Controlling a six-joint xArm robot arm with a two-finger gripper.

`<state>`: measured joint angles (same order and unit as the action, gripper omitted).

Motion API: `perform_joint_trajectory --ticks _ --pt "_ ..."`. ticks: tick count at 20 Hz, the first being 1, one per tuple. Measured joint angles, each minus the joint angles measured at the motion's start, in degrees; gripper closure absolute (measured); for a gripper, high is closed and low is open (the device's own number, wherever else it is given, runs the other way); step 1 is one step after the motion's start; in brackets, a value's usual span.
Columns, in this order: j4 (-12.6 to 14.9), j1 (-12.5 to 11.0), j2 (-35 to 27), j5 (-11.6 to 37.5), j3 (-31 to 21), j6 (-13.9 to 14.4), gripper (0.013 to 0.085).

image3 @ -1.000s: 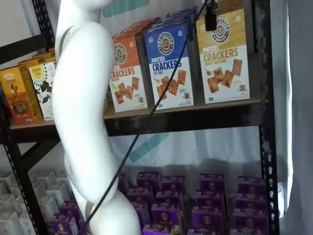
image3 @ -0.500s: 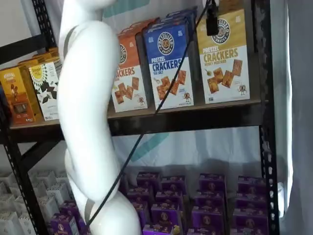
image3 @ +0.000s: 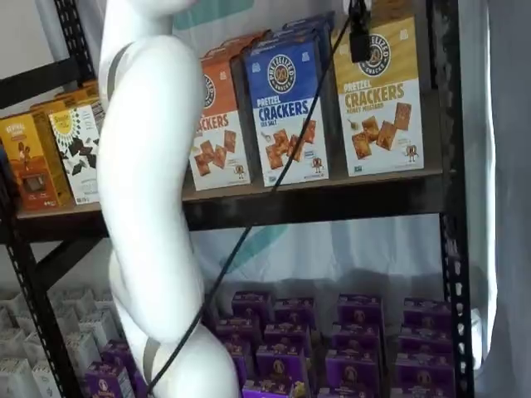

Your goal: Retrieve the yellow and white box located on the top shelf, the sixth one from the left

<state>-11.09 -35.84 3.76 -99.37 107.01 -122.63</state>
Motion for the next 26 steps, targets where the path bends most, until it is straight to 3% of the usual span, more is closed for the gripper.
perform_joint_trajectory --ticks 7,12,16,22,24,26 --pt "2.2 1.1 0.9 0.1 -1.6 0.3 0.013" --pt "1.9 0.9 1.2 0.3 -2.2 0.2 0.013" --pt "1.2 0.5 1.3 0.5 -2.4 0.0 0.025" --pt "0.8 0.5 1.2 0.8 -2.4 0.1 0.025" --pt "0.6 0.5 1.1 0.7 -2.2 0.2 0.033" --pt "0.5 0.4 0.8 0.3 -1.7 0.2 0.033"
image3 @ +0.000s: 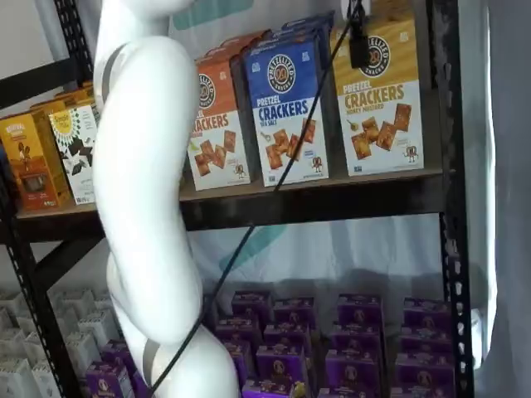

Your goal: Retrieve the yellow and white box located on the top shelf, the sixth one from the left

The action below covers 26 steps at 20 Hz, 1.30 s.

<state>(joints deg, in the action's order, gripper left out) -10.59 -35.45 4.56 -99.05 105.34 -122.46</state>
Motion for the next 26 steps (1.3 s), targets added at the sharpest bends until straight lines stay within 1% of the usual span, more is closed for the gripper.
perform_joint_trajectory --ticks 6,11,15,21,26 --pt "-1.4 -1.1 -1.3 -2.6 3.0 -0.2 0.033" --pt "-1.8 -2.3 0.4 -2.5 2.3 -1.3 0.033" --pt "-2.4 -3.7 2.0 -4.8 1.9 -2.0 0.033" --pt "-3.5 -5.4 6.4 -6.9 -1.6 -2.9 0.033" --pt "-2.5 -6.2 12.5 -5.6 -8.7 -4.3 0.033"
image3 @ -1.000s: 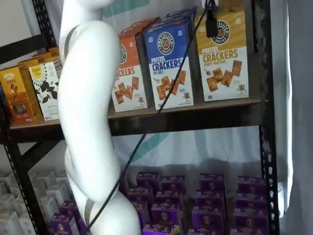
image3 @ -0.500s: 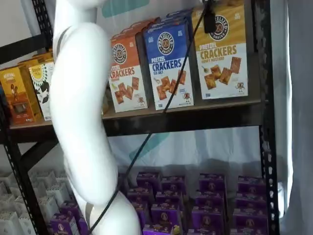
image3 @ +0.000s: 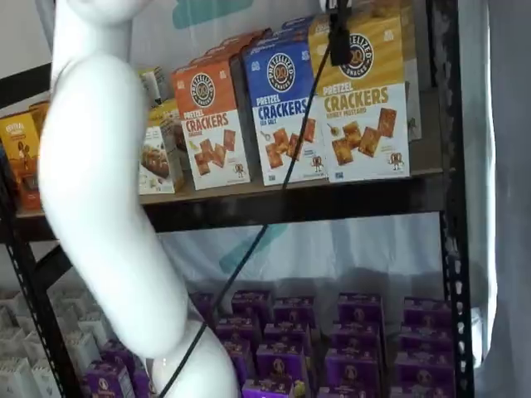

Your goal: Retrieve the yellow and white box located on the top shelf, the sixth one from the left

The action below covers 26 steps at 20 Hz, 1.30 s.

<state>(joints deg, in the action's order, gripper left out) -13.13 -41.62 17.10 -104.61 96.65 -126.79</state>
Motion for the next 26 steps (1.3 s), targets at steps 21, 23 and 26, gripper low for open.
perform_joint_trajectory --ticks 21,23,26 --pt "4.5 8.2 16.6 -1.8 -18.3 6.5 0.033" --pt "5.3 10.4 17.6 -1.8 -19.7 8.4 0.033" --pt "6.4 13.4 18.7 -1.5 -21.6 11.0 0.033"
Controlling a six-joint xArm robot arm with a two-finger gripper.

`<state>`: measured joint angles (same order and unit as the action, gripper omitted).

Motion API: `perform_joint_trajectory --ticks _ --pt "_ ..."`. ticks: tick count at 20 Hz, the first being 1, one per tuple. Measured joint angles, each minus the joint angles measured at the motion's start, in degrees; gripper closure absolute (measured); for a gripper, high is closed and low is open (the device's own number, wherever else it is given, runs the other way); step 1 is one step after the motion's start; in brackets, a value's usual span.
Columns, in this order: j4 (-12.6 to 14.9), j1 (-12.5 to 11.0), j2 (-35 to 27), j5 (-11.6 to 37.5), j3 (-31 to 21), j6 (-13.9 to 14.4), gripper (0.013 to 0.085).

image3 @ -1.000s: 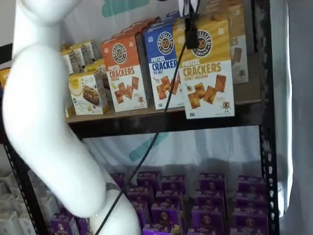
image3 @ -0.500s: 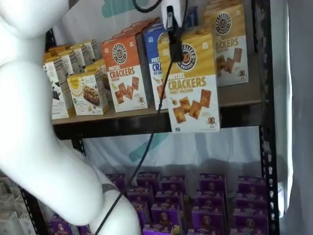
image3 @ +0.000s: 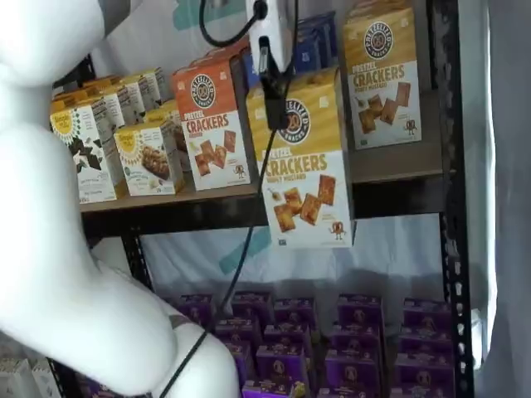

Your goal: Retrieve the yellow and white box located on the top shelf, the sixth one from the left

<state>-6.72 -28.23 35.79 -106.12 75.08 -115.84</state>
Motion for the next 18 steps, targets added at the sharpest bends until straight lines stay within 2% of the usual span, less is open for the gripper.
perform_joint_trajectory --ticks 4,9,18 --pt "0.8 3.2 1.0 0.5 -2.2 2.9 0.033" --pt "1.4 5.5 1.5 1.1 -3.9 4.9 0.033" --pt "2.1 6.7 1.7 2.1 -5.6 5.9 0.033"
